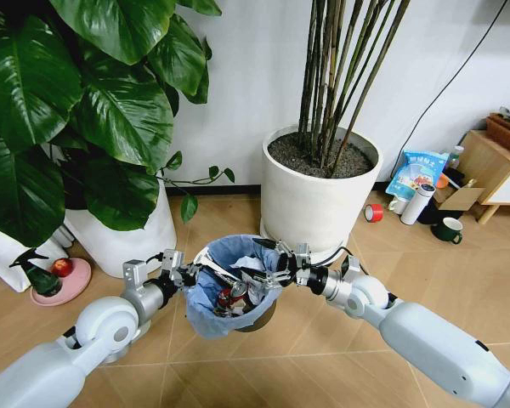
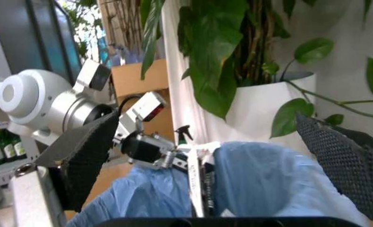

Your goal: Pick up the trash bin and place the garbage on the floor into it.

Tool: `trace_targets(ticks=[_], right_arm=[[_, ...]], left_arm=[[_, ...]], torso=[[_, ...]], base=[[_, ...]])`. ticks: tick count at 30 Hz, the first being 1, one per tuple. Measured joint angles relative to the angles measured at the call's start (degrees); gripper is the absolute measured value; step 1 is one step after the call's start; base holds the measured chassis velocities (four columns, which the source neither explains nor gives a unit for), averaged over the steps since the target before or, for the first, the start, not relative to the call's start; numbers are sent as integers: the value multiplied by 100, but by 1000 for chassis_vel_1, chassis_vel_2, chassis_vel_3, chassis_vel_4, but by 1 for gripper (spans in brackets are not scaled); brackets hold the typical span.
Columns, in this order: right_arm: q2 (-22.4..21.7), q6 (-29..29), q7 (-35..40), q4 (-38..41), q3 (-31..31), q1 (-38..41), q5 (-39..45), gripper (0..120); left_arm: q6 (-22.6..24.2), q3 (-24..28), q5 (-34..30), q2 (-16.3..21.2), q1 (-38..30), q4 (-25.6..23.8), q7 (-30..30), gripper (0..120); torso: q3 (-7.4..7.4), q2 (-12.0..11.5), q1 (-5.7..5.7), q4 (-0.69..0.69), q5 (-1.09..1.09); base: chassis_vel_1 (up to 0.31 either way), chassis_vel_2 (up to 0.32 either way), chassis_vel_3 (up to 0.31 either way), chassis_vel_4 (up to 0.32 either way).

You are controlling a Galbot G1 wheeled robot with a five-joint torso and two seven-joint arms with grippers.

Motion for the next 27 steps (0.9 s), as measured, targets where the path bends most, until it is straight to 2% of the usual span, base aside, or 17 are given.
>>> trace_targets(ticks=[3, 5, 10, 13, 14, 16, 18, 19, 22, 23, 24, 27], right_arm=[[-106, -1, 18, 108, 170, -214, 17, 100], [-294, 24, 96, 283, 535, -591, 53, 100], [-398, 115, 384, 454, 1105, -1033, 22, 100], [-266, 176, 697, 567, 2211, -1797, -297, 100], [-266, 176, 697, 567, 2211, -1797, -297, 100], [-126, 179, 720, 616, 3037, -2408, -459, 100], [93, 179, 680, 694, 4167, -3277, -615, 100], [93, 179, 680, 694, 4167, -3277, -615, 100], [548, 183, 1110, 950, 5538, -4362, -1043, 100], [728, 188, 1248, 1011, 5865, -4632, -1203, 100], [728, 188, 1248, 1011, 5865, -4632, -1203, 100], [1317, 368, 1614, 1064, 6369, -4992, -1590, 100]], left_arm=[[0, -79, 21, 6, 86, -5, -8, 0], [-12, -249, 88, 42, 266, -29, -19, 0], [-30, -441, 105, 107, 426, -91, -31, 0], [-46, -759, 116, 142, 587, -100, -88, 0], [-46, -759, 116, 142, 587, -100, -88, 0], [-59, -856, 131, 215, 673, -95, -96, 0], [-73, -835, 139, 322, 665, -50, -66, 0], [-73, -835, 139, 322, 665, -50, -66, 0], [-117, -791, 200, 395, 687, -1, 37, 0], [-135, -818, 238, 406, 739, 7, 64, 0], [-135, -818, 238, 406, 739, 7, 64, 0], [-188, -1250, 375, 424, 1206, -51, 114, 0]], torso=[[0, 0, 0, -1, -1], [0, 0, 0, -2, -2], [0, 0, 0, -2, 1], [0, 0, 0, 0, 1], [0, 0, 0, 0, 1], [0, 0, 0, 2, 1], [-1, 0, 0, 0, 1], [-1, 0, 0, 0, 1], [-1, 0, -1, -3, -2], [-2, 0, -1, -10, -4], [-2, 0, -1, -10, -4], [-1, 1, -1, -5, -1]], base=[[0, 0, 0, 0], [0, 0, 0, 0], [0, 0, 0, 0], [0, 0, 0, 0], [0, 0, 0, 0], [0, 0, 0, 0], [0, 0, 0, 0], [0, 0, 0, 0], [0, 0, 0, 0], [0, 0, 0, 0], [0, 0, 0, 0], [0, 0, 0, 0]])
